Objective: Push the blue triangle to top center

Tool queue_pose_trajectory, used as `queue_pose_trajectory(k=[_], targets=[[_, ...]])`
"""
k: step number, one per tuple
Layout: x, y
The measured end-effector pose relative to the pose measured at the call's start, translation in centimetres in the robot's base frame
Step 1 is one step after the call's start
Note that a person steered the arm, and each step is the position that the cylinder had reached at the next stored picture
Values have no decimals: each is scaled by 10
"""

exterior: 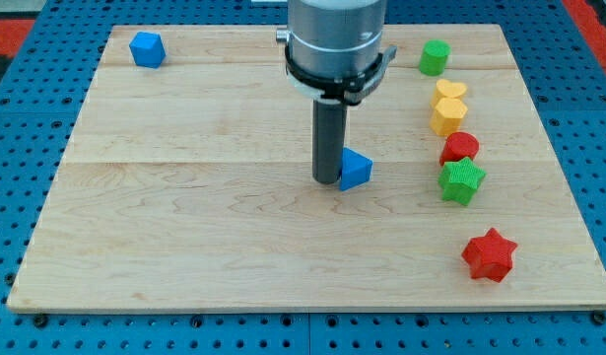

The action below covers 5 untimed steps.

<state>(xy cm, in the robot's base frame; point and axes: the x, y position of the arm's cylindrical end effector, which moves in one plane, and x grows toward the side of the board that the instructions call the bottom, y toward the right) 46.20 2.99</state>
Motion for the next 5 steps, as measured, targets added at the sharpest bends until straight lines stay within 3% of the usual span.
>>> queue_pose_trajectory(k=[1,2,4,5], targets=[[32,-2],[31,34],[-44,13],[-13,13]])
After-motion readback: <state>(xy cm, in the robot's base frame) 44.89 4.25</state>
